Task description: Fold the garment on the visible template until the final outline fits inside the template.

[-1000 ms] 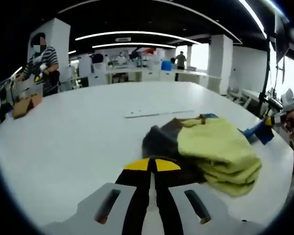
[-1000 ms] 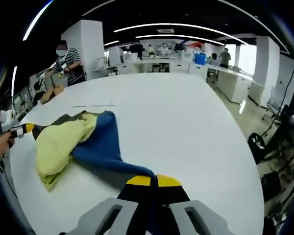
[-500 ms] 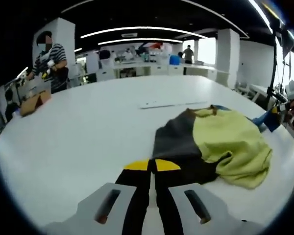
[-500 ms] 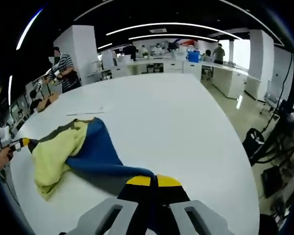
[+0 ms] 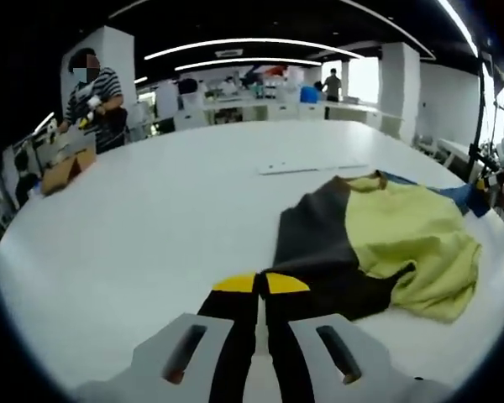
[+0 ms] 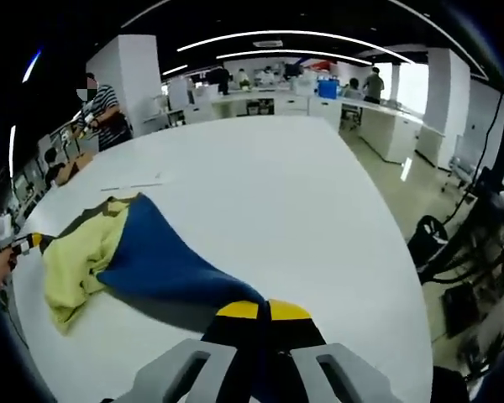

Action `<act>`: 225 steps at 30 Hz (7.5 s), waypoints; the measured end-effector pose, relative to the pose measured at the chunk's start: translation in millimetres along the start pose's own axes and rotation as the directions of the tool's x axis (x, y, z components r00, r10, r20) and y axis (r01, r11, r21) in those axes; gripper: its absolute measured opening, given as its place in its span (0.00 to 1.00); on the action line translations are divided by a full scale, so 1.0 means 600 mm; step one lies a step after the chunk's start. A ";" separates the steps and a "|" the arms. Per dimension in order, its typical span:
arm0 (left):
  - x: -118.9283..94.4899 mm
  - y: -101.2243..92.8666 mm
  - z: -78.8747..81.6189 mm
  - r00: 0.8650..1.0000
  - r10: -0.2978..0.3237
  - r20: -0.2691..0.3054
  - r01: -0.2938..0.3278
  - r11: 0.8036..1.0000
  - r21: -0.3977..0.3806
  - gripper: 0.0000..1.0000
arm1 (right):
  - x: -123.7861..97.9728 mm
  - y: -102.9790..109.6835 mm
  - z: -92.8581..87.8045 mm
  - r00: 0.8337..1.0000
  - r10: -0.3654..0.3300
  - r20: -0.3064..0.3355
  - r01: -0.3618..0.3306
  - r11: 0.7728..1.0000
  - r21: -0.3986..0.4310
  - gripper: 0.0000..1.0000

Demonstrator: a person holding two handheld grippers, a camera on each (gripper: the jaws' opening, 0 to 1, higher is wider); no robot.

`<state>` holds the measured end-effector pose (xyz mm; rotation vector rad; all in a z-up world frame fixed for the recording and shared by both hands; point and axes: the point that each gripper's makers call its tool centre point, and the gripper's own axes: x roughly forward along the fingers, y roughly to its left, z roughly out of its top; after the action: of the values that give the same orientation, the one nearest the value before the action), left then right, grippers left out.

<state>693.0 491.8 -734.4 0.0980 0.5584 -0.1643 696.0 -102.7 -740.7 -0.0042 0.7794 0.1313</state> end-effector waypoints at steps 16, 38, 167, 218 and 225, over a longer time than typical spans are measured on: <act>-0.006 0.007 0.001 1.000 -0.009 0.021 0.010 1.000 -0.019 0.02 | -0.004 -0.018 -0.006 0.999 -0.042 -0.008 0.042 0.998 0.040 0.00; -0.073 -0.064 0.034 0.974 -0.175 0.145 0.168 0.984 0.060 0.54 | -0.061 0.099 -0.001 0.987 0.140 0.081 -0.137 0.990 -0.044 0.55; -0.141 -0.313 0.039 0.857 -0.501 0.118 0.479 0.861 0.173 0.01 | -0.097 0.508 -0.039 0.734 0.679 -0.011 -0.563 0.600 -0.568 0.00; -0.241 -0.342 -0.199 0.805 -0.538 -0.251 0.579 0.804 0.136 0.00 | -0.177 0.529 -0.245 0.718 0.679 -0.156 -0.686 0.651 -0.324 0.00; -0.245 -0.335 -0.197 0.823 -0.527 -0.213 0.551 0.832 0.070 0.11 | -0.177 0.524 -0.253 0.725 0.668 -0.170 -0.679 0.651 -0.339 0.00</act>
<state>472.6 329.6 -765.3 0.0781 0.7546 -0.7577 477.3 188.6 -759.9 -0.0851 0.7422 1.0121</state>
